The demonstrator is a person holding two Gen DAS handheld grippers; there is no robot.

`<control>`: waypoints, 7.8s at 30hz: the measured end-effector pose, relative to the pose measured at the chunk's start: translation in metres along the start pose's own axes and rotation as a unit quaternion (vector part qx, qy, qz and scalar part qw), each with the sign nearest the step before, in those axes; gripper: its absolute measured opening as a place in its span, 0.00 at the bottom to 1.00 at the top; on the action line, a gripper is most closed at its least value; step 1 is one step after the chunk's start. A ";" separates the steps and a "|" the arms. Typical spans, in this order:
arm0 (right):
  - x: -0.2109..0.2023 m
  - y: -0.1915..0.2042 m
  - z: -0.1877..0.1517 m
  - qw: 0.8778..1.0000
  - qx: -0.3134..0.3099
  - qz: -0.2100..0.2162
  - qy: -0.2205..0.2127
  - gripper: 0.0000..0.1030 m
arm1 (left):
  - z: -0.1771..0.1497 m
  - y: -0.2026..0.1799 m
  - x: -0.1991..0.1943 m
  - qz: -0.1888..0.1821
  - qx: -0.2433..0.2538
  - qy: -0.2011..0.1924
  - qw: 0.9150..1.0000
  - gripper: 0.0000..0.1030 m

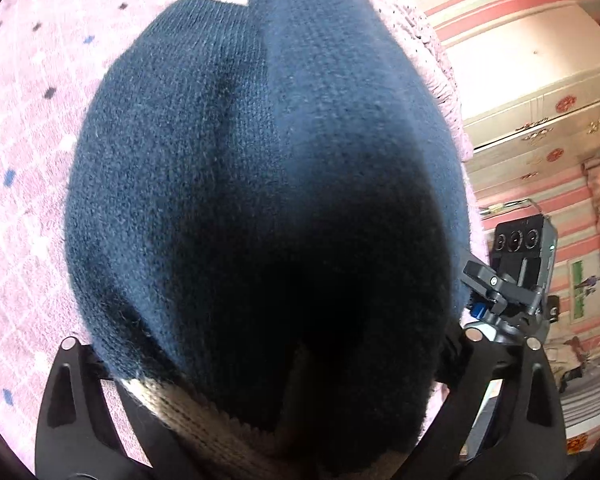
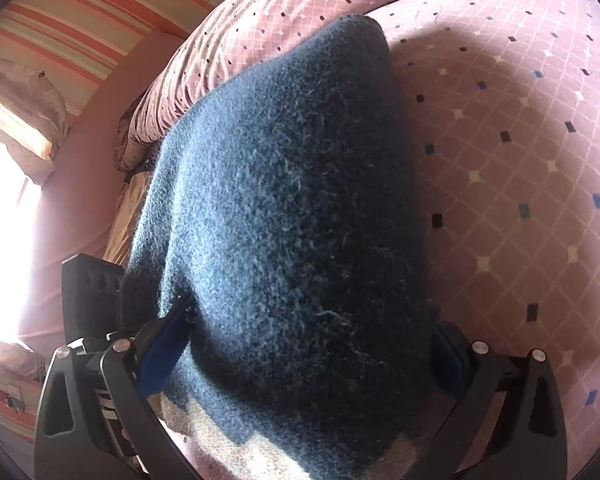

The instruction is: Fold small clothes

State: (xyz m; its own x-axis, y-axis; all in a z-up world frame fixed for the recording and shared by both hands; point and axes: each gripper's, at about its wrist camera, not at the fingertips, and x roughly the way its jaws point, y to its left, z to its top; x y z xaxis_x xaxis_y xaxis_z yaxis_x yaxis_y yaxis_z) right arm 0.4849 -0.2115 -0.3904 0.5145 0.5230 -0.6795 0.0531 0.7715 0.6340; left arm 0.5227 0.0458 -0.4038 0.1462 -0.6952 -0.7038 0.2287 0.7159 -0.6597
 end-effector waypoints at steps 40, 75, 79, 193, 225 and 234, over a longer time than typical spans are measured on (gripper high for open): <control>-0.166 0.019 0.005 0.980 -0.090 -0.054 -0.166 0.56 | -0.023 -0.188 -0.043 0.091 0.157 -0.112 0.977 0.54; -0.297 -0.242 -0.045 0.981 0.035 -0.135 -0.134 0.62 | -0.107 -0.324 0.210 0.065 0.190 -0.002 0.980 0.78; -0.299 -0.248 -0.043 0.984 0.047 -0.114 -0.126 0.68 | -0.097 -0.310 0.203 0.027 0.172 0.005 0.985 0.92; -0.461 0.126 -0.389 0.901 -0.160 -0.305 -0.264 0.98 | -0.455 -0.320 -0.235 0.320 0.109 -0.247 0.908 0.97; -0.472 0.144 -0.374 0.888 -0.163 -0.322 -0.285 0.98 | -0.434 -0.350 -0.251 0.366 0.124 -0.255 0.886 0.97; -0.474 0.149 -0.373 0.882 -0.169 -0.329 -0.290 0.98 | -0.439 -0.358 -0.258 0.367 0.130 -0.252 0.886 0.97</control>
State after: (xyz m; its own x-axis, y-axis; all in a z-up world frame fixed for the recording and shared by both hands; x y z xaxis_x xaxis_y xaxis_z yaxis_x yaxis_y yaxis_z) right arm -0.0700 -0.2091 -0.1118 0.8244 -0.2769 -0.4936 0.2960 0.9543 -0.0410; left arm -0.0194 -0.0025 -0.1019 0.7434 -0.0352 -0.6679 0.0978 0.9936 0.0566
